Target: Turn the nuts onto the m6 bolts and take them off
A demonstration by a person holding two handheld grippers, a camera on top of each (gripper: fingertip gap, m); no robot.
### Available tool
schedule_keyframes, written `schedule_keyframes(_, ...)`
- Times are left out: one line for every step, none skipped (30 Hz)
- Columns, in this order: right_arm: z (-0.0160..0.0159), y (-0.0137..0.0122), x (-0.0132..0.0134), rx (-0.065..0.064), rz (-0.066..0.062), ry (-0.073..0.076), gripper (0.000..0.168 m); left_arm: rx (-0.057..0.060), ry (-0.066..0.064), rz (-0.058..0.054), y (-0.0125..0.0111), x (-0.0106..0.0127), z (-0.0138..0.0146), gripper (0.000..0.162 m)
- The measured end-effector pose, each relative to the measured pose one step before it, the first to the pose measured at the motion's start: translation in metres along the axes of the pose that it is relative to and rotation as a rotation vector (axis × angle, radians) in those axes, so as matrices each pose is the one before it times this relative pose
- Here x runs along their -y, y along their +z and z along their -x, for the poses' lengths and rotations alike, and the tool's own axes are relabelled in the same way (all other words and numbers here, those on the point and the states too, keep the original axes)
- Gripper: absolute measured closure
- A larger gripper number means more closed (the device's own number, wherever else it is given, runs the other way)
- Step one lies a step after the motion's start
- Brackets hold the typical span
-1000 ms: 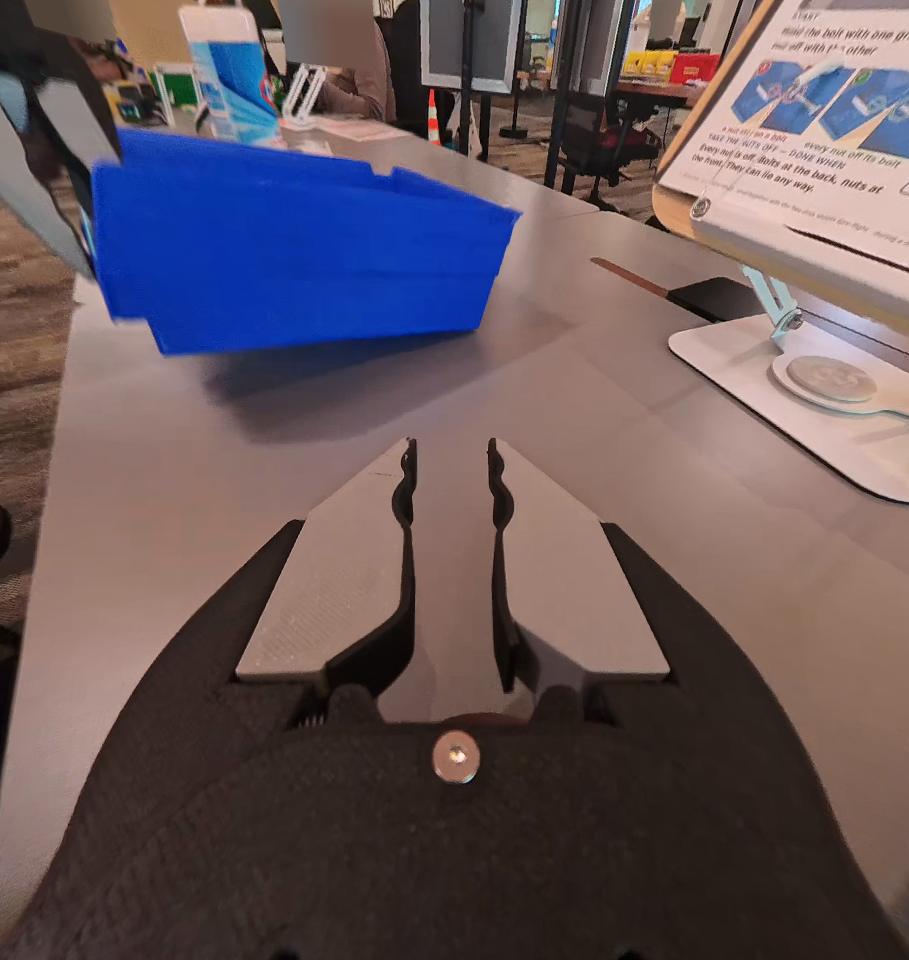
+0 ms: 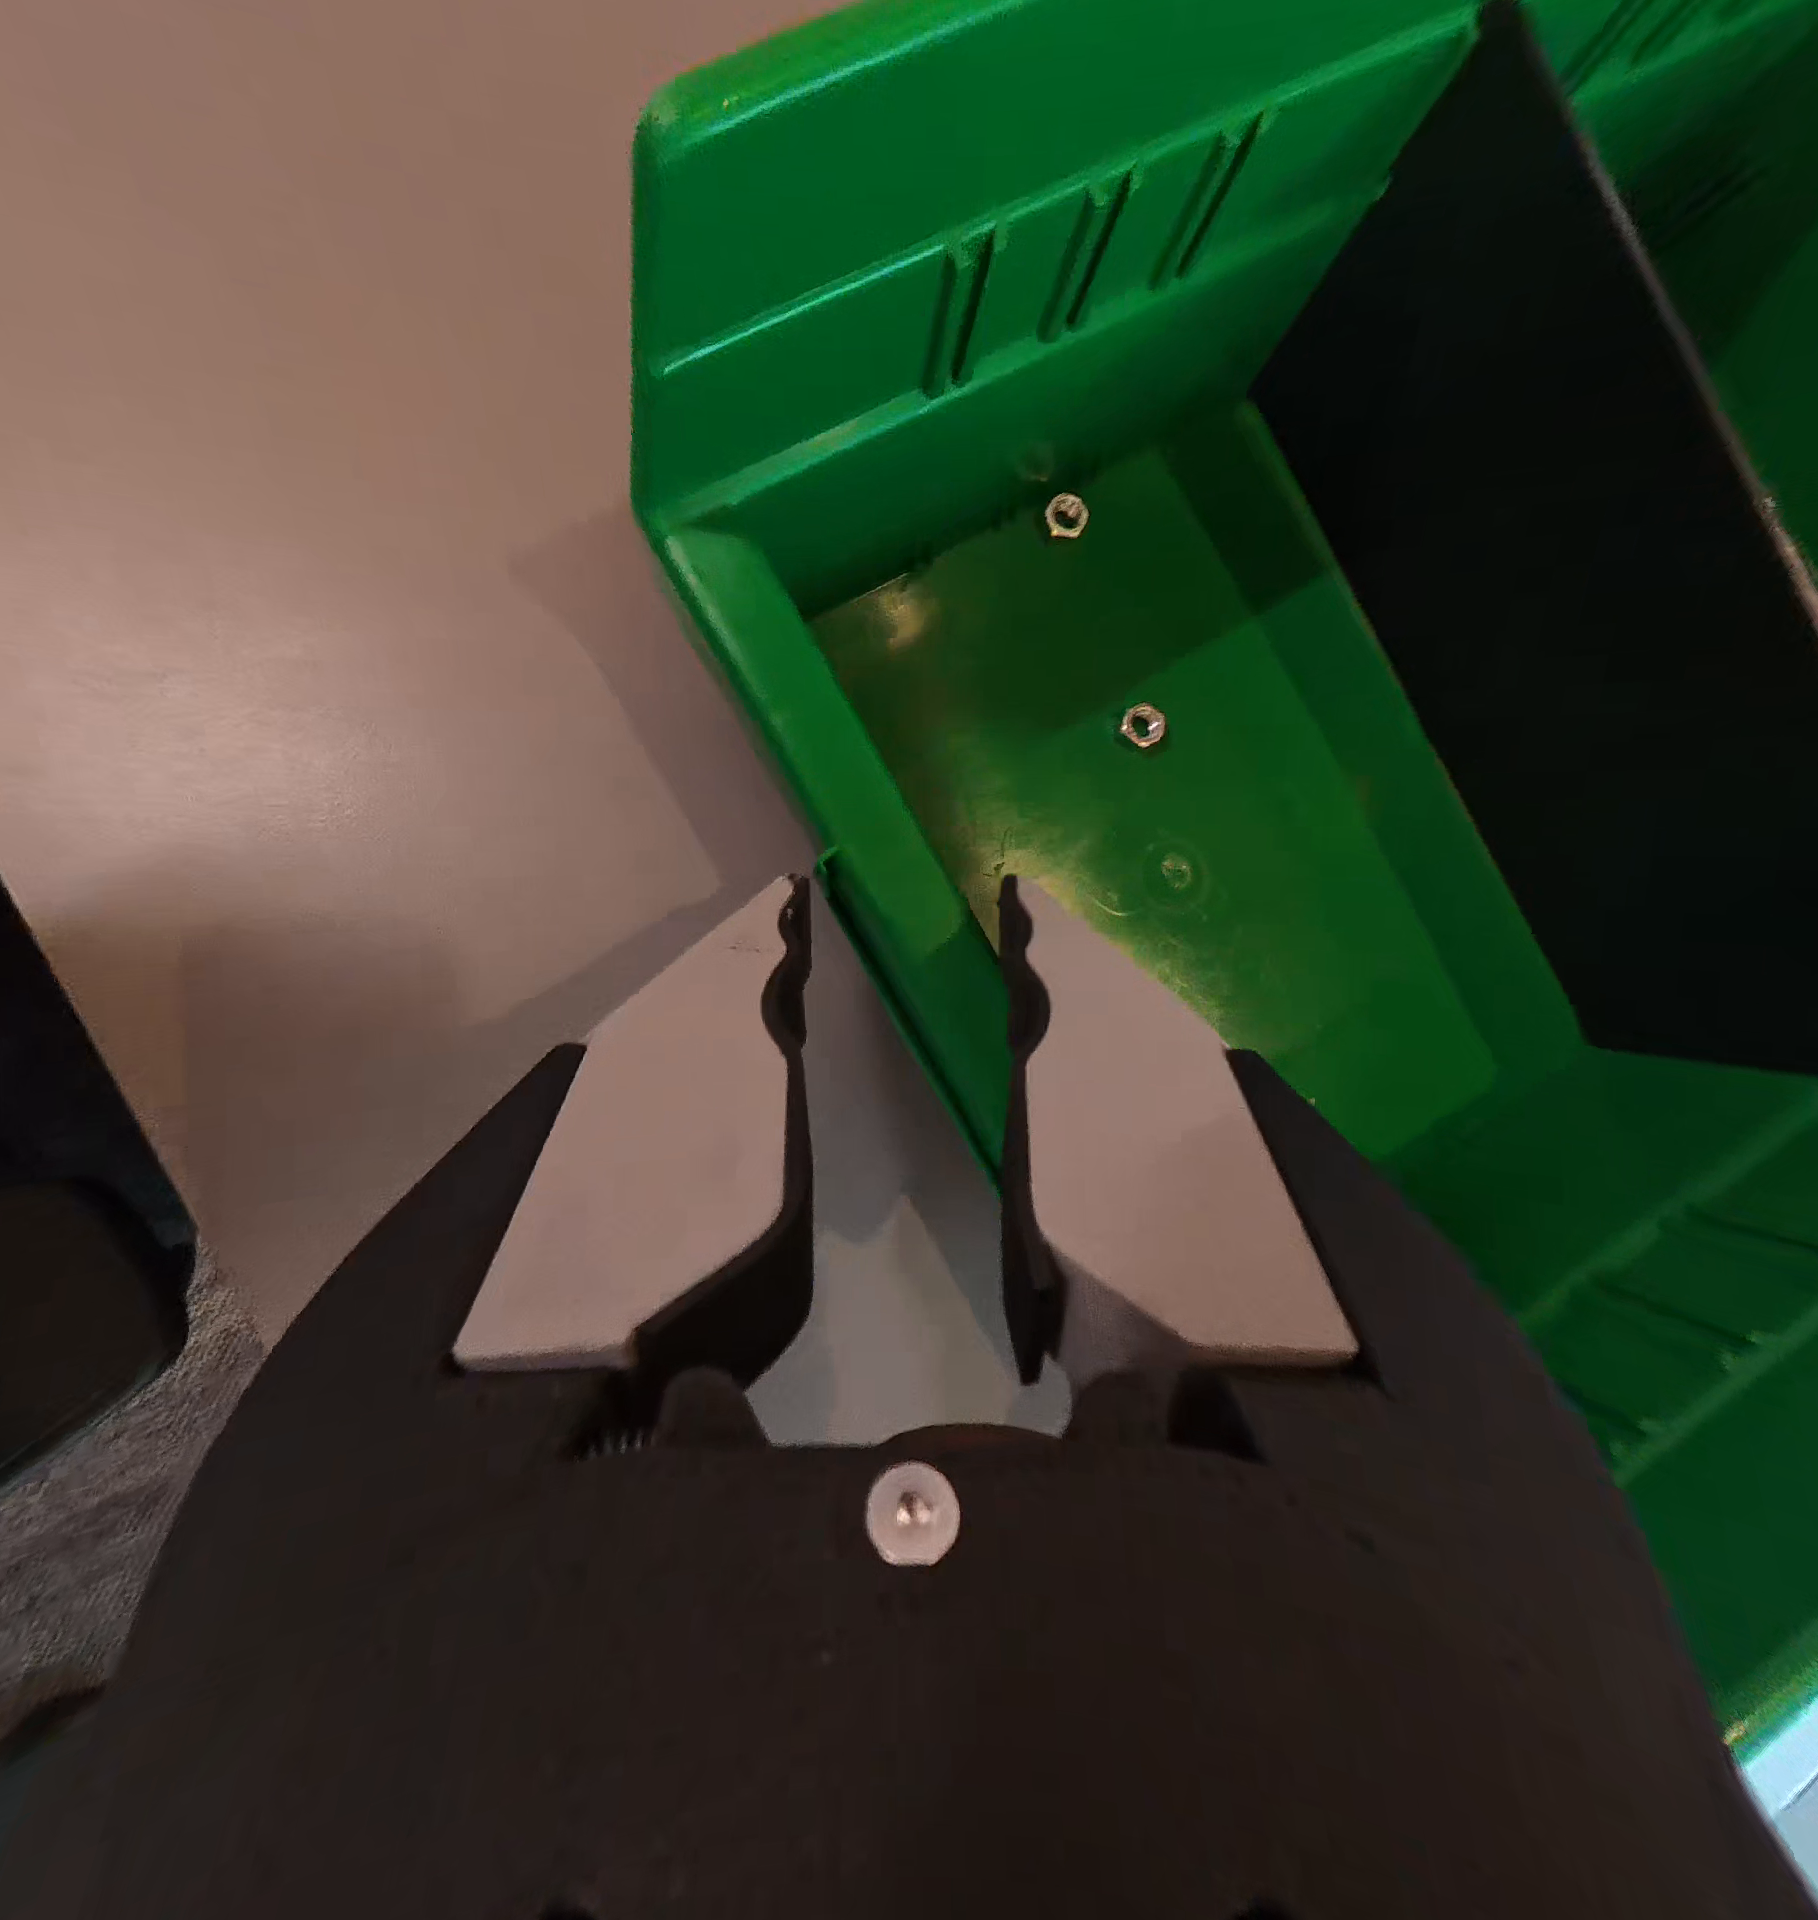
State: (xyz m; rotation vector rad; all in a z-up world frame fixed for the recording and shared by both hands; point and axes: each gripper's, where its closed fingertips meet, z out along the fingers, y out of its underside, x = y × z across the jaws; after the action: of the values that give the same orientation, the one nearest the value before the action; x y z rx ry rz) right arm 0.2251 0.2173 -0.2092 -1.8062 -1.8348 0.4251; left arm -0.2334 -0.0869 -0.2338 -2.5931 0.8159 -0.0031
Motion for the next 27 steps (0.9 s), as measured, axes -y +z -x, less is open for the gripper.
schedule_keyframes(-0.00028, 0.00037, -0.00107, 0.0015, 0.0210, -0.0173, 0.135, -0.0240, 0.0005, -0.0065, -0.00046, 0.00352, -0.00184, 0.120)
schedule_keyframes(-0.00026, 0.00063, 0.00011, -0.0040, 0.0145, -0.0211, 0.137, -0.0063, 0.0176, 0.0164, 0.00140, 0.00053, -0.00044, 0.123)
schedule_keyframes(0.00103, 0.00083, 0.00139, 0.0011, 0.0051, -0.0146, 0.138, 0.0105, 0.0336, -0.0022, 0.00061, 0.00342, -0.00038, 0.125)
schedule_keyframes(0.00198, 0.00147, 0.00317, 0.0053, -0.0086, -0.0146, 0.139, 0.0234, 0.0510, -0.0003, 0.00026, 0.00454, -0.00008, 0.128)
schedule_keyframes(0.00292, 0.00187, 0.00460, 0.0065, -0.0179, -0.0173, 0.140, 0.0310, 0.0326, 0.0055, -0.00049, 0.00526, 0.00172, 0.137)
schedule_keyframes(0.00246, 0.00192, 0.00428, -0.0012, -0.0098, -0.0202, 0.141, 0.0196, -0.0267, 0.0127, -0.00095, 0.00425, 0.00371, 0.138)
schedule_keyframes(0.00255, 0.00237, 0.00452, -0.0032, -0.0051, -0.0164, 0.142, 0.0045, -0.0254, -0.0188, -0.00259, 0.00619, 0.00314, 0.139)
schedule_keyframes(0.00311, 0.00293, 0.00555, -0.0013, -0.0046, -0.0111, 0.143, -0.0045, -0.0200, -0.0256, -0.00358, 0.00536, 0.00254, 0.139)
schedule_keyframes(0.00351, 0.00333, 0.00633, -0.0022, -0.0032, -0.0115, 0.143, 0.0089, -0.0042, -0.0089, -0.00368, 0.00233, 0.00363, 0.139)
schedule_keyframes(0.00437, 0.00382, 0.00754, -0.0013, -0.0015, -0.0118, 0.144, 0.0147, 0.0137, 0.0138, -0.00340, -0.00092, 0.00285, 0.139)
schedule_keyframes(0.00471, 0.00399, 0.00813, -0.0050, 0.0042, -0.0144, 0.146, 0.0096, 0.0119, 0.0105, -0.00345, -0.00009, 0.00108, 0.138)
schedule_keyframes(0.00329, 0.00344, 0.00792, -0.0183, 0.0153, -0.0165, 0.146, 0.0060, 0.0044, -0.0042, -0.00419, 0.00261, -0.00004, 0.138)
schedule_keyframes(0.00359, 0.00301, 0.00891, -0.0196, 0.0141, -0.0294, 0.146, 0.0034, -0.0018, -0.0099, -0.00517, 0.00411, -0.00036, 0.138)
schedule_keyframes(0.00477, 0.00269, 0.01118, -0.0135, 0.0055, -0.0225, 0.146, 0.0097, 0.0088, -0.0112, -0.00596, 0.00466, 0.00041, 0.138)
schedule_keyframes(0.00624, 0.00236, 0.01254, -0.0011, 0.0024, -0.0139, 0.146, 0.0248, 0.0229, -0.0139, -0.00683, 0.00536, 0.00213, 0.138)
schedule_keyframes(0.00716, 0.00227, 0.01482, 0.0043, -0.0065, -0.0091, 0.146, 0.0335, 0.0200, -0.0068, -0.00722, 0.00484, 0.00381, 0.138)
schedule_keyframes(0.00782, 0.00263, 0.01613, 0.0031, -0.0127, -0.0144, 0.146, 0.0345, 0.0127, -0.0044, -0.00719, 0.00437, 0.00467, 0.138)
schedule_keyframes(0.00793, 0.00320, 0.01744, -0.0009, -0.0183, -0.0200, 0.146, 0.0241, 0.0083, -0.0119, -0.00709, 0.00482, 0.00400, 0.138)
schedule_keyframes(0.00851, 0.00420, 0.01764, -0.0021, -0.0178, -0.0237, 0.146, 0.0140, 0.0107, -0.0148, -0.00732, 0.00524, 0.00302, 0.137)
schedule_keyframes(0.00955, 0.00572, 0.01681, 0.0040, -0.0100, -0.0251, 0.146, 0.0166, 0.0171, -0.0178, -0.00775, 0.00608, 0.00329, 0.137)
schedule_keyframes(0.01034, 0.00745, 0.01563, 0.0109, -0.0018, -0.0269, 0.145, 0.0113, 0.0235, -0.0071, -0.00785, 0.00563, 0.00239, 0.136)
schedule_keyframes(0.00946, 0.00858, 0.01609, 0.0082, -0.0043, -0.0300, 0.145, 0.0180, 0.0257, -0.0045, -0.00812, 0.00656, 0.00349, 0.136)
schedule_keyframes(0.00785, 0.00965, 0.01689, 0.0056, -0.0098, -0.0273, 0.146, 0.0223, 0.0215, -0.0113, -0.00871, 0.00874, 0.00448, 0.136)
schedule_keyframes(0.00684, 0.01073, 0.01635, 0.0073, -0.0081, -0.0275, 0.146, 0.0159, 0.0157, -0.0124, -0.00870, 0.00978, 0.00442, 0.136)
schedule_keyframes(0.00570, 0.01163, 0.01607, 0.0072, -0.0086, -0.0269, 0.145, 0.0101, 0.0148, -0.0135, -0.00874, 0.01056, 0.00398, 0.136)
schedule_keyframes(0.00435, 0.01172, 0.01609, 0.0063, -0.0118, -0.0194, 0.145, 0.0114, 0.0148, -0.0177, -0.00826, 0.01146, 0.00432, 0.136)
schedule_keyframes(0.00218, 0.01057, 0.01701, 0.0021, -0.0186, -0.0133, 0.146, 0.0087, 0.0130, -0.0153, -0.00718, 0.01133, 0.00413, 0.136)
